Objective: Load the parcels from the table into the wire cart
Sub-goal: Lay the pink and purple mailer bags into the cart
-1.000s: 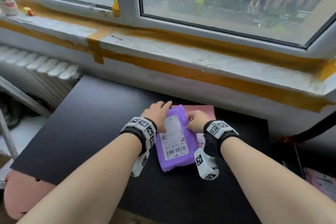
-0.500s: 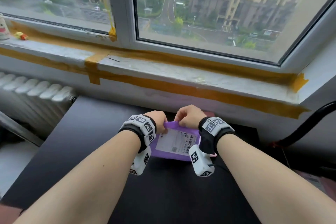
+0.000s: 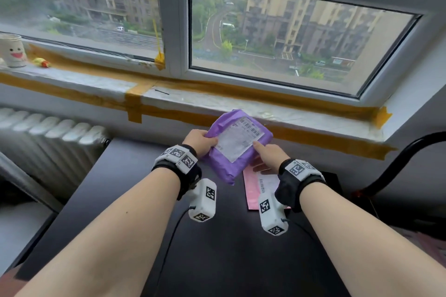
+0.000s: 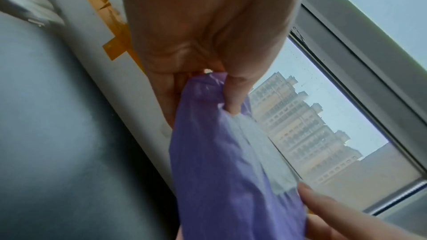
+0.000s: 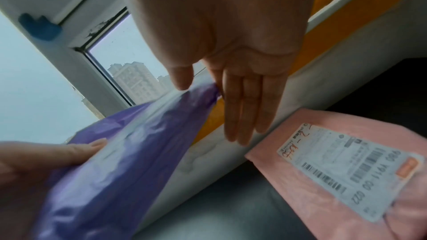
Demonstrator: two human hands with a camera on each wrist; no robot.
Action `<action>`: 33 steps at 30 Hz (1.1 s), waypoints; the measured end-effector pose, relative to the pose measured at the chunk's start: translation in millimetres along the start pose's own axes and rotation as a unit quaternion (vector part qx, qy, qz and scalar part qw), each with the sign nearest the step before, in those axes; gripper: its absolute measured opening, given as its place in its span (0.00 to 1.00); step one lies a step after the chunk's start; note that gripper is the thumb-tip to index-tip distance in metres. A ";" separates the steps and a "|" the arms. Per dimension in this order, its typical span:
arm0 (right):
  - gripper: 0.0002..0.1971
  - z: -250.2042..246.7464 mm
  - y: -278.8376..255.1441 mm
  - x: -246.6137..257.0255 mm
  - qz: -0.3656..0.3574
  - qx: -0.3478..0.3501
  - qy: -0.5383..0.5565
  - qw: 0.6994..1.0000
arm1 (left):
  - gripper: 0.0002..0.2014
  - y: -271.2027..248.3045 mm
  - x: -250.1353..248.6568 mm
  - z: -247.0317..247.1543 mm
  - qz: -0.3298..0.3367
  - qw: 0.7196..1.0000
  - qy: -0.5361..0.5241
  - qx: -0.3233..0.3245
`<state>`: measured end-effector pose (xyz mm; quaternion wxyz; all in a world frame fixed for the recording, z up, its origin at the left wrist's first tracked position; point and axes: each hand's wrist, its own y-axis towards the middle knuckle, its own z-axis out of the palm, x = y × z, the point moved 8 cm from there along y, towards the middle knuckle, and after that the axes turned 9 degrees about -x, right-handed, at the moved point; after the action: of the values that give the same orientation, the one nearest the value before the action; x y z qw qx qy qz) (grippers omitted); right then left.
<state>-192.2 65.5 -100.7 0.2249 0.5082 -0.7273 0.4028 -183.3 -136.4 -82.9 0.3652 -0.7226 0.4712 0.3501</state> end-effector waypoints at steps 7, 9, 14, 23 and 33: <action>0.09 -24.8 -31.1 0.3 -0.069 -0.102 0.045 0.991 | 0.11 -32.9 2.7 16.2 -0.026 0.996 -0.020 0.084; 0.11 -29.0 -45.7 -6.0 -0.070 -0.098 0.041 0.992 | 0.10 -43.6 -3.4 23.4 -0.009 0.994 -0.053 0.099; 0.12 -39.6 -80.3 -36.9 -0.057 -0.090 0.058 0.993 | 0.06 -72.0 -16.8 45.8 0.010 0.976 -0.156 0.153; 0.15 -118.0 -138.4 -101.9 -0.024 -0.259 -0.029 0.965 | 0.04 -124.1 -37.4 113.6 0.076 0.974 -0.114 0.183; 0.09 -213.2 -207.6 -194.7 0.018 -0.346 0.082 0.935 | 0.09 -228.3 -81.9 208.4 0.091 0.953 -0.140 0.252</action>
<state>55.8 314.7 -47.5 0.4387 0.3511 -0.8093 0.1709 -28.7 143.2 -69.9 0.5644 -0.5050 0.5515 0.3497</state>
